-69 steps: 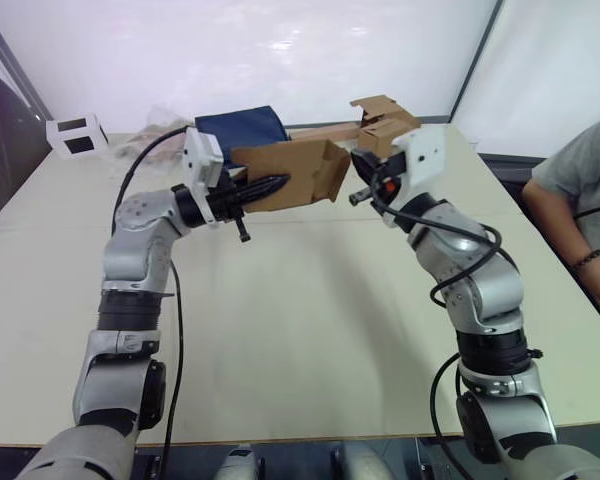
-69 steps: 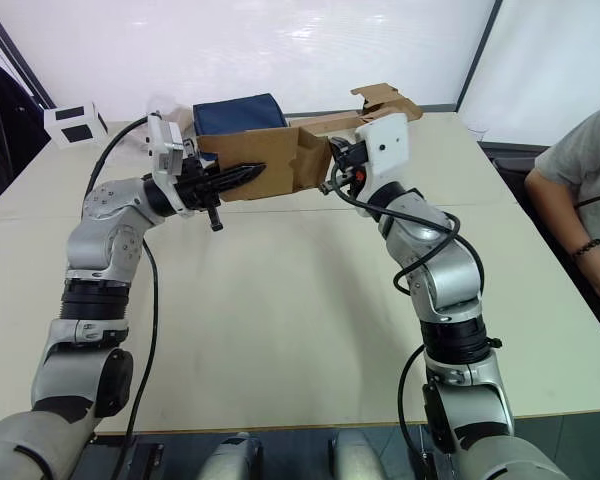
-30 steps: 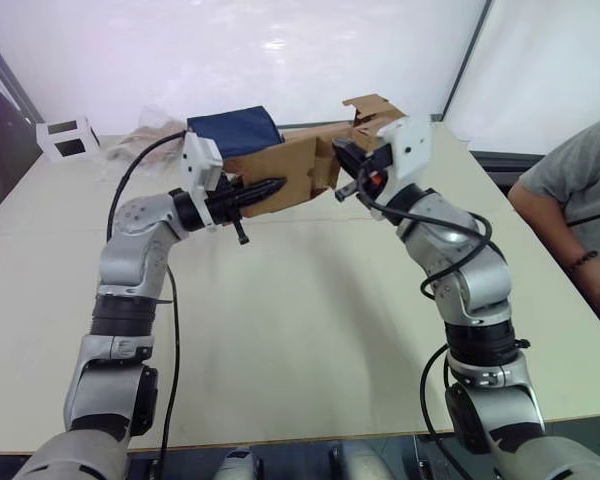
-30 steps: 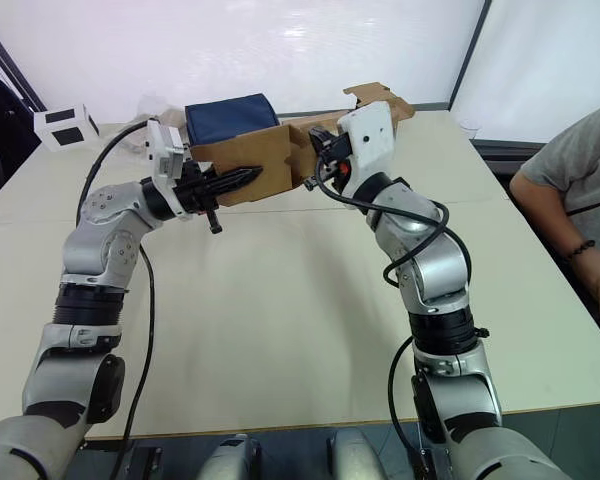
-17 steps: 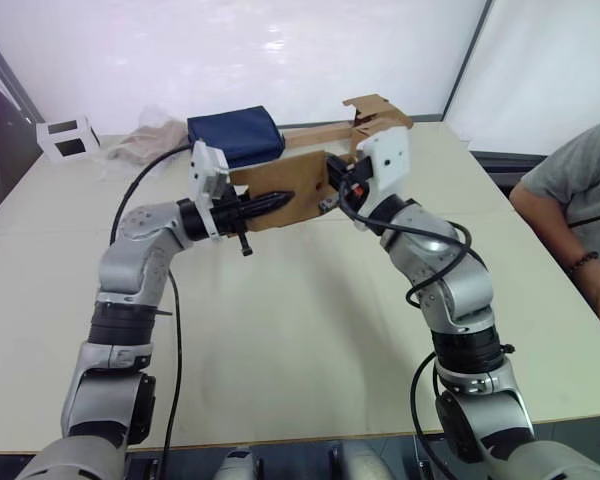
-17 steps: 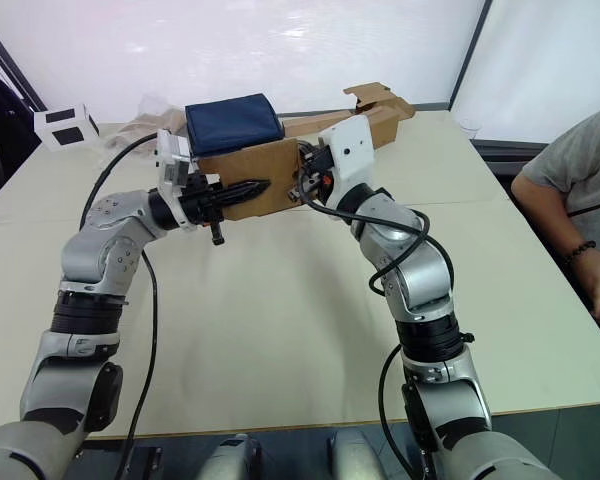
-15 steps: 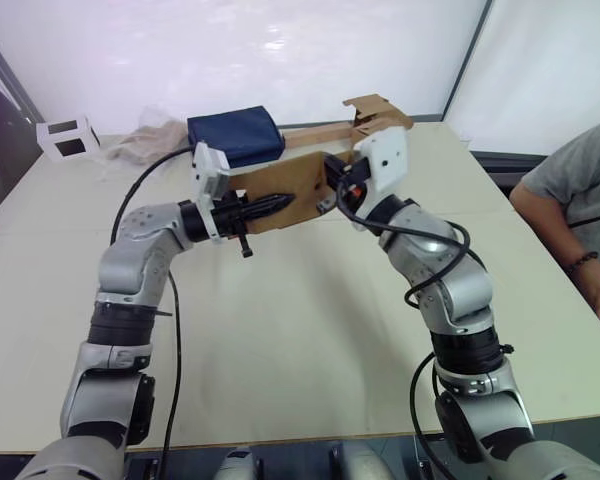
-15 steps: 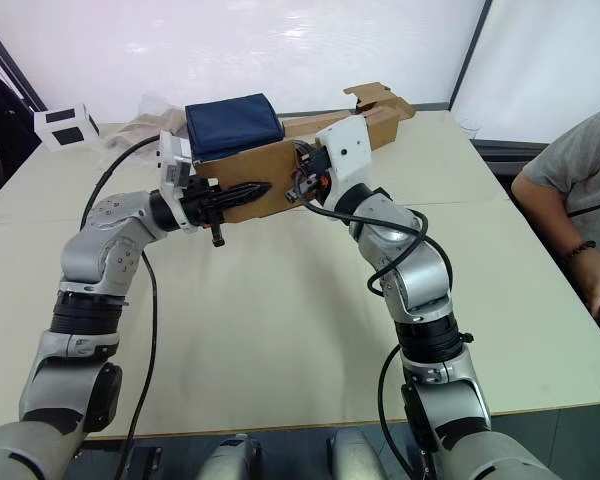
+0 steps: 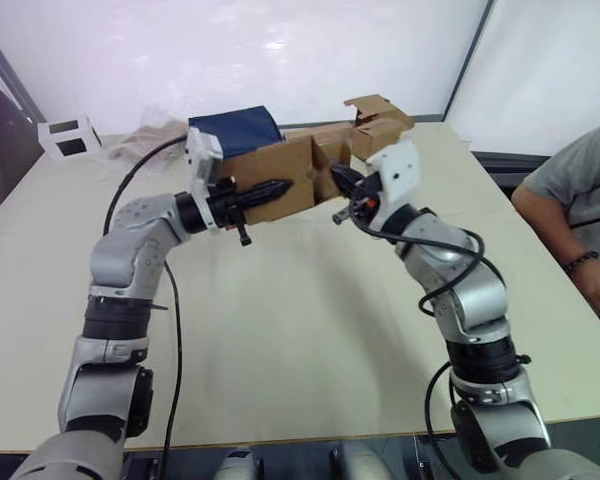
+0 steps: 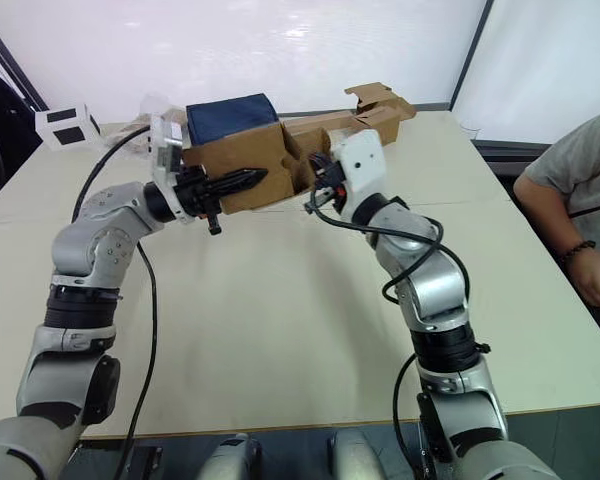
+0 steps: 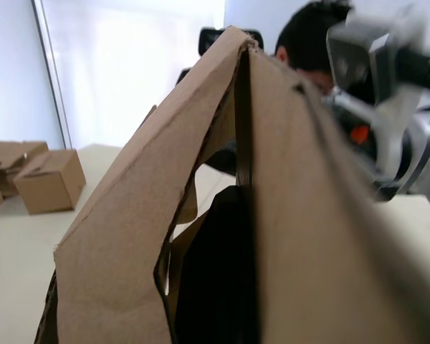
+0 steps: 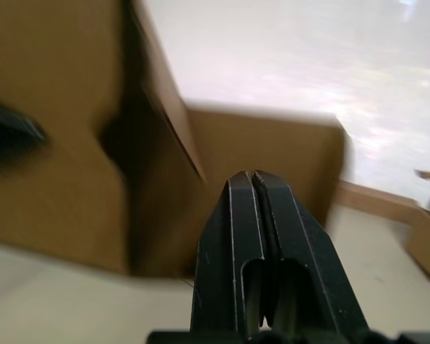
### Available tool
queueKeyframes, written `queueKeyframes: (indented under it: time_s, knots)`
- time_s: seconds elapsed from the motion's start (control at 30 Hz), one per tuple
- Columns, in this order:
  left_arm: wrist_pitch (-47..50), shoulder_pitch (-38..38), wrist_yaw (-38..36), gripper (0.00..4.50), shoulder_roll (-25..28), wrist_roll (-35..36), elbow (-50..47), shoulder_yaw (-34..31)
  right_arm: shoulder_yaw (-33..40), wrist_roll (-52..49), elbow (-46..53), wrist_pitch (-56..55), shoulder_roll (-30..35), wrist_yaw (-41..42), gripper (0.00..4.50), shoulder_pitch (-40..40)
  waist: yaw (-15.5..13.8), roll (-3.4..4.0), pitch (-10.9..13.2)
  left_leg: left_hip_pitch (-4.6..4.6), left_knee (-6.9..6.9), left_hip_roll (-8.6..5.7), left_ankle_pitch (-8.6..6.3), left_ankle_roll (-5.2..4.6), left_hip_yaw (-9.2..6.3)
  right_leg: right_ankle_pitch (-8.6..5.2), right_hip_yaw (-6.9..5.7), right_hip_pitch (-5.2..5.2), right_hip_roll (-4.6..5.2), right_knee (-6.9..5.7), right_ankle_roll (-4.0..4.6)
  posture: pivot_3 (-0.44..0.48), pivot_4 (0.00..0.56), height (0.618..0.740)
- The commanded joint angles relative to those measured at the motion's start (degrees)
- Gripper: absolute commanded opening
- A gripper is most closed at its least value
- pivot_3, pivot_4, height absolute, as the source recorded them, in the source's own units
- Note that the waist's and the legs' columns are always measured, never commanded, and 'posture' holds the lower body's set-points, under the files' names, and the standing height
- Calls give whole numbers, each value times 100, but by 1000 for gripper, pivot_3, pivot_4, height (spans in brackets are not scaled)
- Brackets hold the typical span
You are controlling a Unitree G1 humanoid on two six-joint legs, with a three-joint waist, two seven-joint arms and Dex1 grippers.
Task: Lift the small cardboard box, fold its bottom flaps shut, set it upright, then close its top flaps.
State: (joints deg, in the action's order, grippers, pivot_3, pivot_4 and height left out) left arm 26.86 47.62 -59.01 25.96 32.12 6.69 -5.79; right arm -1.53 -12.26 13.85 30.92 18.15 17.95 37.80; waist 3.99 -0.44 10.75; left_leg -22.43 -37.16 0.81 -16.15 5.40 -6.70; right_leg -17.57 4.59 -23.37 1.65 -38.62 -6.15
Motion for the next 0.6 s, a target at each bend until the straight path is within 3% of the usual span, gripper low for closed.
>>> queueKeyframes:
  time_s: [0.03, 0.3, 0.6]
  knots:
    - [44, 65, 19, 48, 77, 136, -150, -115, 199, -1, 371, 72, 62, -80, 0, -182, 4, 0, 0, 0, 2, 0, 0, 0, 0, 0, 0, 0, -1, 0, 0, 0, 150, 740]
    - [253, 115, 35, 48, 91, 327, -174, -152, 97, -1, 363, 223, -109, -175, 0, -568, 1, 0, 0, 0, 2, 0, 0, 0, 0, 0, 1, 0, -1, 0, 0, 0, 150, 740]
    - [517, 104, 10, 48, 131, 552, -304, -149, -5, -363, 340, 251, -599, 60, 0, -245, 4, 0, 0, 0, 2, 0, 7, 13, 0, 0, 1, 0, -2, 1, 0, 0, 150, 740]
